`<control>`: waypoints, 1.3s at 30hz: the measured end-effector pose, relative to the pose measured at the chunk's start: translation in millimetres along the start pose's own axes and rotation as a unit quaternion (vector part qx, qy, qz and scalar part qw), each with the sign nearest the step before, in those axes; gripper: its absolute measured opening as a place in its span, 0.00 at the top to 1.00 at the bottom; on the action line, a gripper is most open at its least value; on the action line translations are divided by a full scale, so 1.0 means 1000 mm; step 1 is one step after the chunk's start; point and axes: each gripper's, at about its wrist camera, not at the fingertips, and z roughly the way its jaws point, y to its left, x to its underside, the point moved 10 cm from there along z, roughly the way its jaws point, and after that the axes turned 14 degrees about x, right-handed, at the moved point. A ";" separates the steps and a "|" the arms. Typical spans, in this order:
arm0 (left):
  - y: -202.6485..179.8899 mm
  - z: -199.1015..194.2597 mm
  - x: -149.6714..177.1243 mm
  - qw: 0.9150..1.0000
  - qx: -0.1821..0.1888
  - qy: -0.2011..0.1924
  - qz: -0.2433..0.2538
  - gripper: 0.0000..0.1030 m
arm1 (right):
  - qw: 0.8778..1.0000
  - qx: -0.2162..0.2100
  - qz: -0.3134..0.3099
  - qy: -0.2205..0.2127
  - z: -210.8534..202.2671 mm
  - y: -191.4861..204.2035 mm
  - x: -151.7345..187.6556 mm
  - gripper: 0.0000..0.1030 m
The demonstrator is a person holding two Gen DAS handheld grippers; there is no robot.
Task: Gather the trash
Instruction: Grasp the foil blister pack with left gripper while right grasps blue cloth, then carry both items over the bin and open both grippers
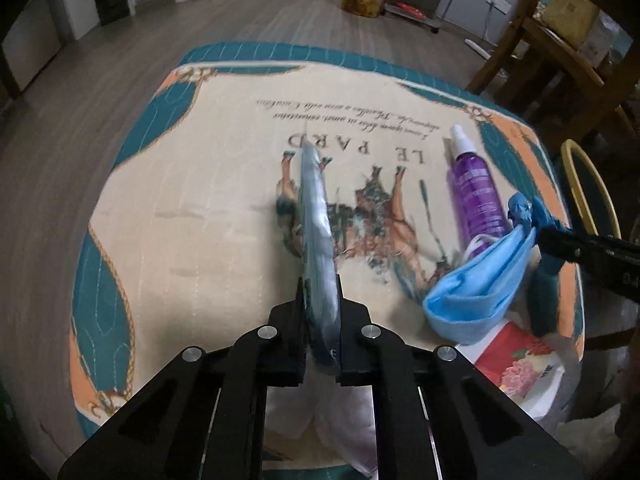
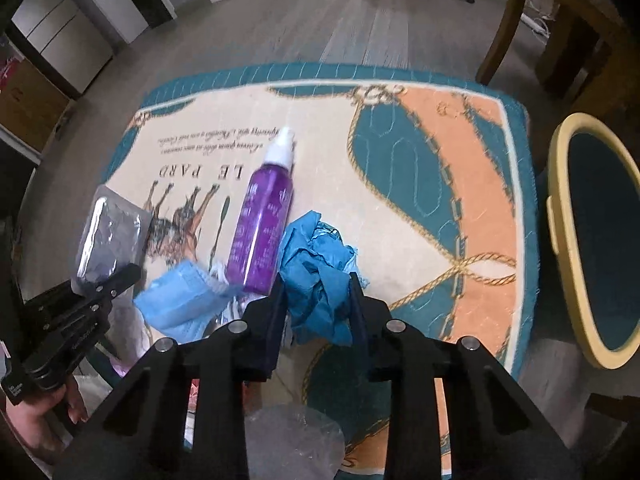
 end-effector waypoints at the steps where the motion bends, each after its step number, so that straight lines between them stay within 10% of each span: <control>1: -0.003 -0.002 -0.003 1.000 0.002 -0.006 0.006 0.90 | 1.000 -0.002 0.004 -0.003 -0.002 -0.002 -0.002 0.73; 12: -0.053 -0.044 -0.053 0.993 0.034 -0.084 0.078 0.90 | 0.997 -0.012 0.041 -0.068 -0.054 -0.029 -0.036 0.73; 23: -0.189 -0.082 -0.101 0.963 0.078 -0.137 0.218 0.90 | 0.980 0.022 0.073 -0.183 -0.156 -0.127 -0.068 0.73; 39: -0.375 0.040 -0.061 0.930 0.185 -0.031 0.315 0.90 | 0.969 0.091 0.203 -0.104 -0.090 -0.331 -0.013 0.73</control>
